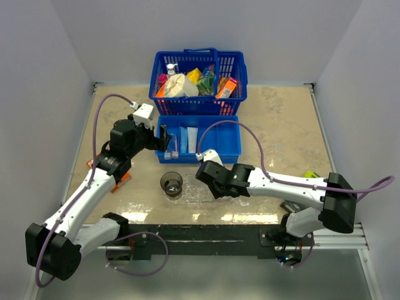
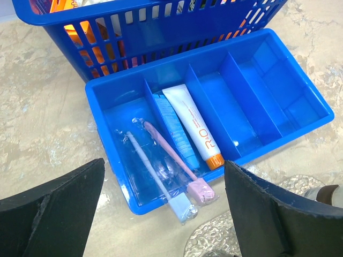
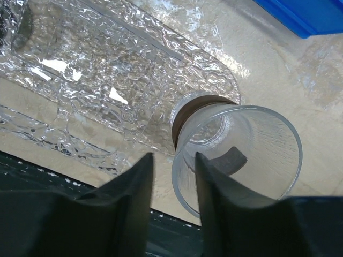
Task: Prepare toiletry sets of a toothbrush and toothpaste on the tray
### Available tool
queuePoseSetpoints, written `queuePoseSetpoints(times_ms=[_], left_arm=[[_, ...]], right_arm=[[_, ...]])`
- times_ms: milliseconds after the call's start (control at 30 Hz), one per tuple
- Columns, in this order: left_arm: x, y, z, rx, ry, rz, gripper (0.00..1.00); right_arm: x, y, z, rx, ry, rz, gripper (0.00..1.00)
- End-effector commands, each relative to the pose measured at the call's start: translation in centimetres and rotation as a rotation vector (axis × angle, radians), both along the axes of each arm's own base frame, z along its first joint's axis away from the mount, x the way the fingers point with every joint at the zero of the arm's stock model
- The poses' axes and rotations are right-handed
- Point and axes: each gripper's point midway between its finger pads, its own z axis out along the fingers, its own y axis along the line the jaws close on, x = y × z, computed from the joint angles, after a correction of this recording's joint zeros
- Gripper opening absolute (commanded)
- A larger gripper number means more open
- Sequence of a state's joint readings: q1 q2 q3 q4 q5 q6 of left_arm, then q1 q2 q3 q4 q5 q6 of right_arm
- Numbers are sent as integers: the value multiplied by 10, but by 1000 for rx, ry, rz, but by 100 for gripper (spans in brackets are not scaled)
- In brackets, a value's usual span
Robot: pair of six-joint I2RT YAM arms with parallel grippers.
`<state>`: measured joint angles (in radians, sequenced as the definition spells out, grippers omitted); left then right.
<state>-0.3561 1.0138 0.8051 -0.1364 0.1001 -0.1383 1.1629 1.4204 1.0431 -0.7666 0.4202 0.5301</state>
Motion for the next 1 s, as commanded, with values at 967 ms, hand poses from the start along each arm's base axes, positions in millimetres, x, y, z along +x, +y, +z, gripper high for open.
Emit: queuePoseSetpoints(times_ms=[967], left_arm=[[-2,-4,19,-30,-58,-14,96]], right_arm=[[48,7,15,199,16,-425,45]])
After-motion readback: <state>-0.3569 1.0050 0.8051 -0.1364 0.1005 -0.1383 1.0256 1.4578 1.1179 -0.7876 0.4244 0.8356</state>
